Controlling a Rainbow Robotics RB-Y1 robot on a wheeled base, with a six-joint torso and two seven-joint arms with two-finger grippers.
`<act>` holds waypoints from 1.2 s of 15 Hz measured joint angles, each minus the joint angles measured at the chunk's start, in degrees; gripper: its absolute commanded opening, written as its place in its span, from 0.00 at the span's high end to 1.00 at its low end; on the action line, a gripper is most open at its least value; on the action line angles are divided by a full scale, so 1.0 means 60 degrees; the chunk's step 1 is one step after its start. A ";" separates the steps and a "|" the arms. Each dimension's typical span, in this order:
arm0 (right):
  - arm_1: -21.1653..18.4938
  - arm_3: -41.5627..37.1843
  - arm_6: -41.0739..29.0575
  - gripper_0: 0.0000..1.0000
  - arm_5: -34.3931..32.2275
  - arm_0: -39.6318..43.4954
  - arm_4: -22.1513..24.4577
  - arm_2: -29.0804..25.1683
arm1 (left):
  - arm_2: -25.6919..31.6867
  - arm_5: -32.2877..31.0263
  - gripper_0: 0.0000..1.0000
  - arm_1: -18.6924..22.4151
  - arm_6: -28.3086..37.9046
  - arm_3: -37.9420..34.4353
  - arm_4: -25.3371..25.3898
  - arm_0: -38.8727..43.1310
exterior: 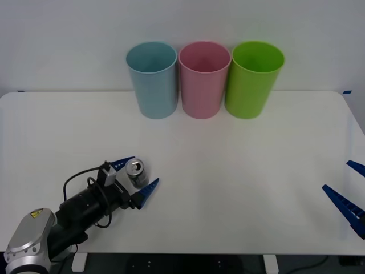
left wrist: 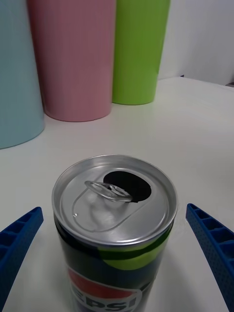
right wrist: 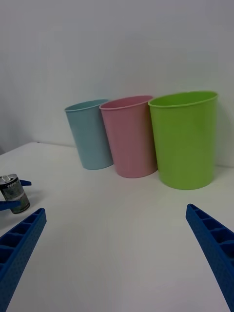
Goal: Grasp the object on the table and drop it into the matching bin: aluminum can to the light blue bin, PET bottle to the pink bin.
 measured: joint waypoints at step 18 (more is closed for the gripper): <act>0.0000 0.0000 -0.0001 0.00 0.0000 0.0000 0.0000 0.0000 | 0.0360 -0.0023 1.00 0.0460 0.0061 -0.0327 0.0951 0.0097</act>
